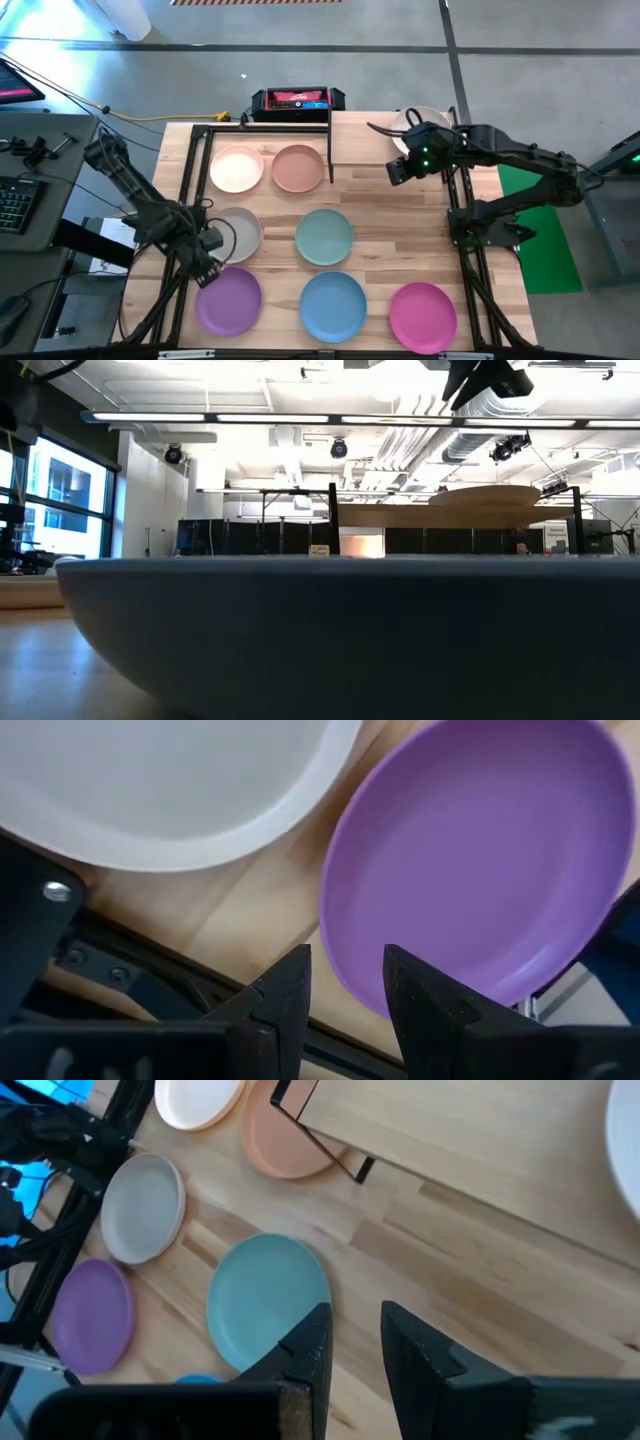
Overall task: Place and stack plates onto a shelf
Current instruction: Stack the purple plate on top of the beige plate on the shelf
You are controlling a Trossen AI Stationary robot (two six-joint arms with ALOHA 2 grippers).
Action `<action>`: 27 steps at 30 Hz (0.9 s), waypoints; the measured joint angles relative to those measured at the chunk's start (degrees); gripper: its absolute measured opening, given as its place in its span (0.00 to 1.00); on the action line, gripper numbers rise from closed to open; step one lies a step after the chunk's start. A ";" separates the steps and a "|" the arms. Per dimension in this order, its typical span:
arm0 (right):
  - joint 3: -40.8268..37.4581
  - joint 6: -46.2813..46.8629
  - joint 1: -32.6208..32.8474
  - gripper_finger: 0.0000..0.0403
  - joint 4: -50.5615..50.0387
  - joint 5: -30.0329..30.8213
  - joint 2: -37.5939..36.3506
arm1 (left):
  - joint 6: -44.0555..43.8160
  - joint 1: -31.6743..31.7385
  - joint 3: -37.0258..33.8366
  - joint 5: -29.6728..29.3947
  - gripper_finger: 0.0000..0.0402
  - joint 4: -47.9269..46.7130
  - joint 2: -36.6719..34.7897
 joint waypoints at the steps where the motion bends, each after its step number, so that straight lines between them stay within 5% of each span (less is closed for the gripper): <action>1: 0.00 0.02 0.43 0.17 0.00 0.42 0.00 | -0.48 -0.51 0.00 0.00 0.29 0.29 0.98; 27: -0.02 1.92 4.22 0.17 0.02 1.51 0.00 | -3.33 -3.49 0.00 0.09 0.29 6.91 17.27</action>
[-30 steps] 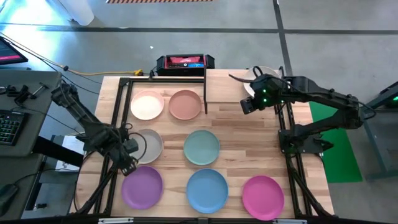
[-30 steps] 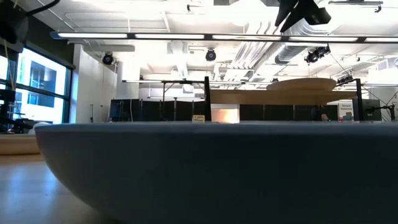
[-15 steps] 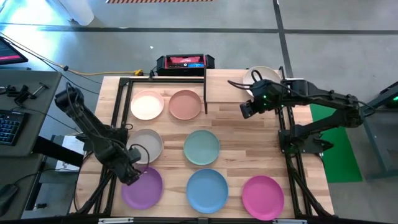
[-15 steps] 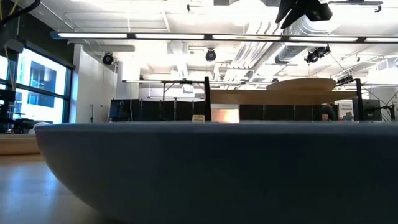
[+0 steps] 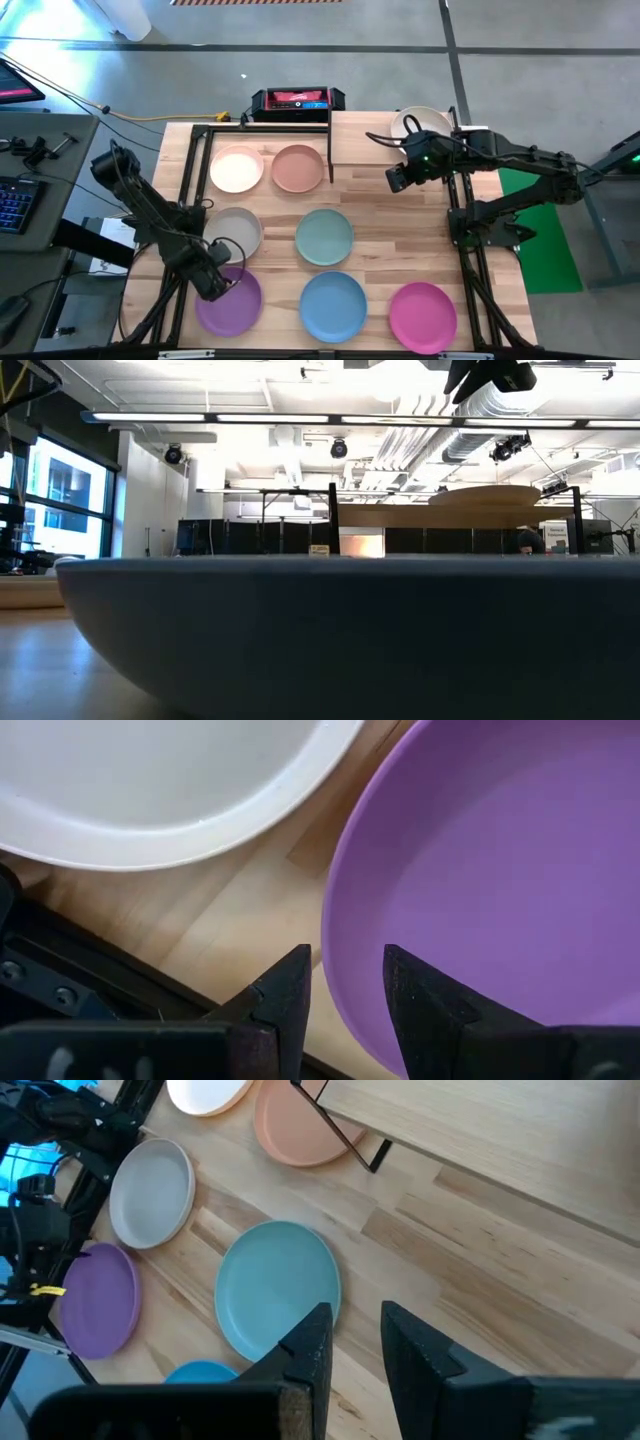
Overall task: Place and stack plates onto a shelf
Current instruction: Stack the purple plate on top of the beige plate on the shelf
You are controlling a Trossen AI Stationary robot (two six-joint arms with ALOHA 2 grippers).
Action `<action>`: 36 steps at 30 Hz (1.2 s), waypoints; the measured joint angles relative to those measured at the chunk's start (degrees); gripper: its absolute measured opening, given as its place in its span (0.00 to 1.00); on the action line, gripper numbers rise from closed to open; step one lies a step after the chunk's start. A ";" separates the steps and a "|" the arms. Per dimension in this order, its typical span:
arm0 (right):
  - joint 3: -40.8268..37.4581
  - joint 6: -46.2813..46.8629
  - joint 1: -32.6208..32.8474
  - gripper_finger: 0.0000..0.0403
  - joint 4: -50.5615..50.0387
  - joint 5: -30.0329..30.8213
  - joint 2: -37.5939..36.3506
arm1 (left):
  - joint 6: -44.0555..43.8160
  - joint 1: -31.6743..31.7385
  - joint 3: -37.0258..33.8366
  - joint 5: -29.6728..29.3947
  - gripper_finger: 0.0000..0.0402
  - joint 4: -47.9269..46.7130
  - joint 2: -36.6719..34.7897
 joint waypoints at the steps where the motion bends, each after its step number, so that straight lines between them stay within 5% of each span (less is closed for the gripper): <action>1: 0.00 0.01 0.00 0.17 0.01 0.01 0.00 | 0.00 0.00 0.00 0.02 0.29 0.02 0.52; 36: 0.00 -0.59 0.00 0.17 0.02 -0.12 0.00 | -1.46 0.15 -2.73 1.84 0.29 6.24 5.21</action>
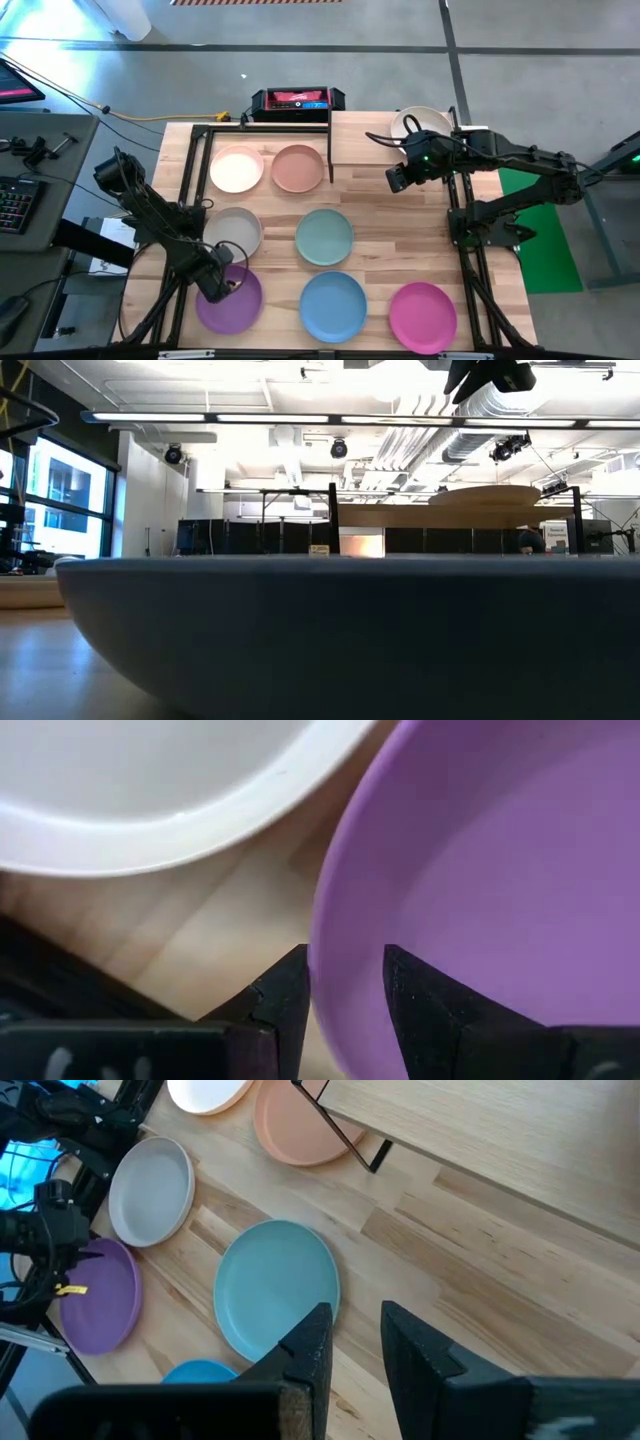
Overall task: Place and stack plates onto a shelf
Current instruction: Stack the purple plate on top of the beige plate on the shelf
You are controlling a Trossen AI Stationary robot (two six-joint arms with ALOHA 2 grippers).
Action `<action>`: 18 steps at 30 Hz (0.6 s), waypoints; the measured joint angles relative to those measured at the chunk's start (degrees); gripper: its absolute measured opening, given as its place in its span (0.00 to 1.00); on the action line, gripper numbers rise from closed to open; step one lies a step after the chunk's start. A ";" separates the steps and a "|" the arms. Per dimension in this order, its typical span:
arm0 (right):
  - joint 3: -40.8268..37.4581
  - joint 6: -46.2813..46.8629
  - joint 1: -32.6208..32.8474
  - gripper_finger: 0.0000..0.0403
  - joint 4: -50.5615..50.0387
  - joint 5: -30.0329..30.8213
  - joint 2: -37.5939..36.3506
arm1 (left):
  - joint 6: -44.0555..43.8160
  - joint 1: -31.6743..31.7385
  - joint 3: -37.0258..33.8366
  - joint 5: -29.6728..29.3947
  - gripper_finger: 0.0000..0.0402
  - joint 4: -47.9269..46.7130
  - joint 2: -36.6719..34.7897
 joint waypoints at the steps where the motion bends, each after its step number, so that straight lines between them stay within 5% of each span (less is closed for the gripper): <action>1: 0.00 0.00 0.00 0.17 0.00 0.00 0.00 | 0.00 0.00 0.00 -0.16 0.29 0.45 0.00; 6: 0.00 0.00 0.00 0.17 -0.01 0.00 0.00 | 0.00 0.00 0.00 -0.31 0.26 0.98 0.00; 18: 0.00 0.10 0.00 0.17 0.00 0.02 0.00 | 0.09 0.00 0.15 -0.40 0.02 1.39 -0.17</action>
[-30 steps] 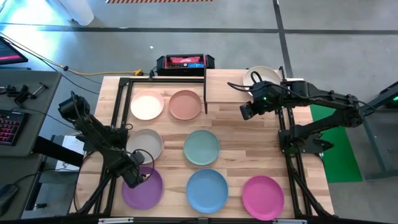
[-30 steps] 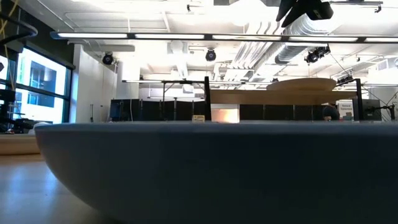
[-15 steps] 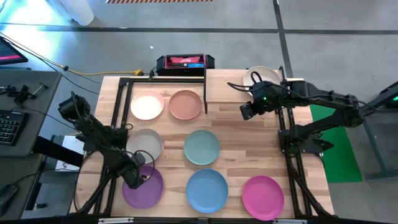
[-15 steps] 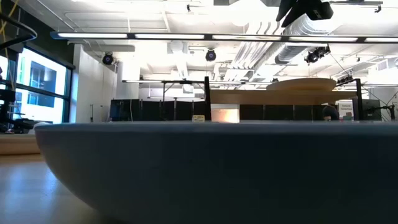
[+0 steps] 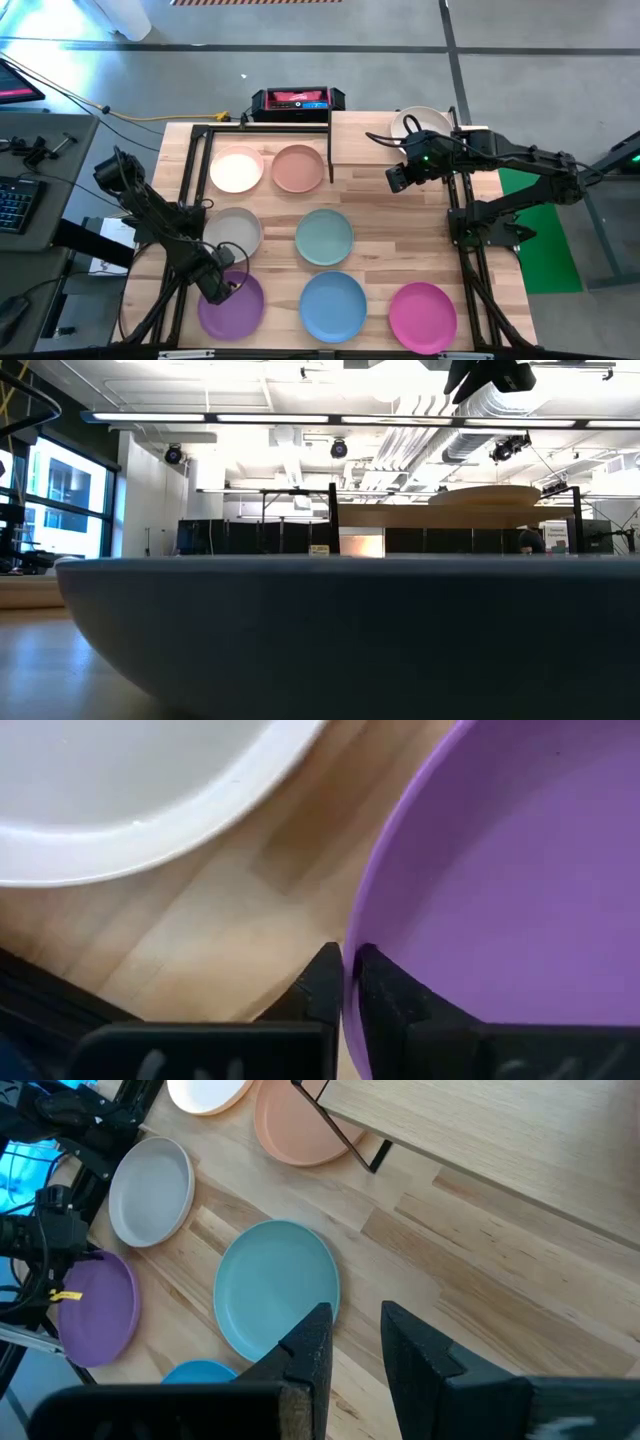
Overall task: Place and stack plates onto a shelf
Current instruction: Stack the purple plate on top of the beige plate on the shelf
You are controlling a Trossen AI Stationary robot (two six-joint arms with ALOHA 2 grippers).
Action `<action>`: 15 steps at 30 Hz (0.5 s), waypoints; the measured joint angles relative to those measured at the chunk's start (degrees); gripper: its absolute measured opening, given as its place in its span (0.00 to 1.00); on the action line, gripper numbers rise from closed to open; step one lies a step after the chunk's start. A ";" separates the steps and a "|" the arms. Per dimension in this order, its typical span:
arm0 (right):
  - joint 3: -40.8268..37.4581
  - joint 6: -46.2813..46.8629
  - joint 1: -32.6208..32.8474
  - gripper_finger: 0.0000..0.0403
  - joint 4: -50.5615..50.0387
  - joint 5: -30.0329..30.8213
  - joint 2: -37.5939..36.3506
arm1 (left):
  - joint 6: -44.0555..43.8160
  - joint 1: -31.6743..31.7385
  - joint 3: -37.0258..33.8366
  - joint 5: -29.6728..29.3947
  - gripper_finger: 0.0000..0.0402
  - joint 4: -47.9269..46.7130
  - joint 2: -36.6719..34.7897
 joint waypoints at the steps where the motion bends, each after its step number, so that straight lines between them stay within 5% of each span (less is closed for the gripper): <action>1: 0.00 0.16 0.00 0.17 -0.01 0.00 0.00 | 0.00 0.00 0.04 0.00 0.02 0.10 0.00; 15: 0.00 0.93 0.00 0.17 0.00 -0.37 0.00 | 0.44 -0.42 -0.13 0.18 0.01 4.55 -1.57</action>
